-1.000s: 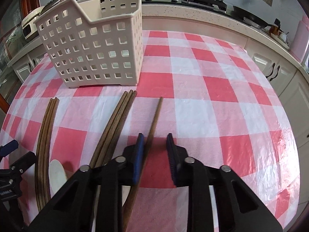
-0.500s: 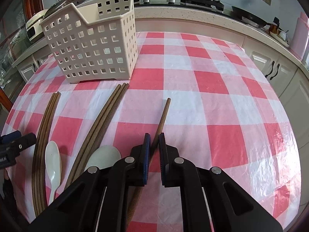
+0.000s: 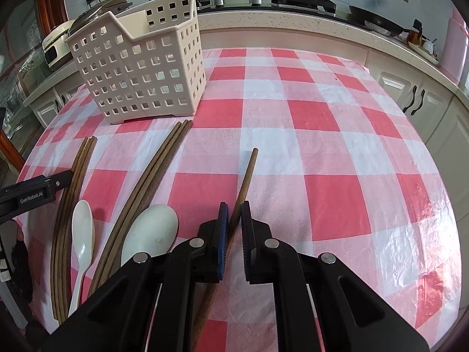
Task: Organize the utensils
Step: 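Lower the right tool and close it on a wooden chopstick while the left tool grasps another chopstick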
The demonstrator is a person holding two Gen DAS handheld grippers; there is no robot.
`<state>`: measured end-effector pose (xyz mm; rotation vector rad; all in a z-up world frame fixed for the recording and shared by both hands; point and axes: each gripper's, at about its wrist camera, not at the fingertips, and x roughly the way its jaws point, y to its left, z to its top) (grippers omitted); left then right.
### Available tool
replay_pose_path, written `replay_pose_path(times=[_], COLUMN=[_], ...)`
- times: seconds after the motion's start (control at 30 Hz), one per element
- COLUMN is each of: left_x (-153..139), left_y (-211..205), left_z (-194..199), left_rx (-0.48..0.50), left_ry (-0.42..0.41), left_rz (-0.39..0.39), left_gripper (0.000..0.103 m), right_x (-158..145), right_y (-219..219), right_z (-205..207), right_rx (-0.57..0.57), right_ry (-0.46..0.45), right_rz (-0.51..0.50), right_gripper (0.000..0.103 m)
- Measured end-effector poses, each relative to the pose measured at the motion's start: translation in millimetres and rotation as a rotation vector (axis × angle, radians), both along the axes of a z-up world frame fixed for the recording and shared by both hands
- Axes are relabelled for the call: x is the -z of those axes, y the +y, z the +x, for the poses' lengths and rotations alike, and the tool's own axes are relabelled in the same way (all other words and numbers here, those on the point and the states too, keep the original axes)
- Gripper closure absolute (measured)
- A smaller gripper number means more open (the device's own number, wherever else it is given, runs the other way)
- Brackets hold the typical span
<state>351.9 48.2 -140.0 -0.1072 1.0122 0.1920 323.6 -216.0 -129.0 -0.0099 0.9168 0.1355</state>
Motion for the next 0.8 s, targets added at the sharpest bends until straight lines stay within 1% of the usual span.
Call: replay_pose_path(times=[0.07, 0.13, 0.2, 0.23, 0.3, 0.47, 0.67, 0.8], left_x=[0, -1, -4, -5, -6, -6, -5, -10], left_y=[0, -2, -8, -12, -17, -25, -23, -21], left_z=[1, 1, 0, -2, -2, -4, -11, -19], left_rx=[-0.012, 0.003, 0.038, 0.049, 0.071, 0.117, 0.143, 0.153], left_ry=[0.003, 0.001, -0.002, -0.003, -0.003, -0.009, -0.029, -0.061], left_rz=[0.002, 0.002, 0.007, 0.01, 0.009, -0.008, -0.062, -0.09], left_gripper=[0.024, 0.032, 0.052, 0.057, 0.074, 0.094, 0.096, 0.096], right_x=[0, 0, 0, 0, 0, 0, -1, -9], right_y=[0, 0, 2, 4, 4, 1, -6, -11], right_z=[0, 0, 0, 0, 0, -1, -4, -13], right_rx=[0.0, -0.003, -0.006, -0.007, -0.006, -0.003, 0.019, 0.038], right_ry=[0.001, 0.001, -0.004, -0.006, -0.005, 0.002, -0.002, -0.04], right_rz=[0.002, -0.005, -0.022, -0.031, -0.031, -0.014, 0.039, 0.081], right_gripper=[0.096, 0.096, 0.096, 0.096, 0.096, 0.096, 0.096, 0.096])
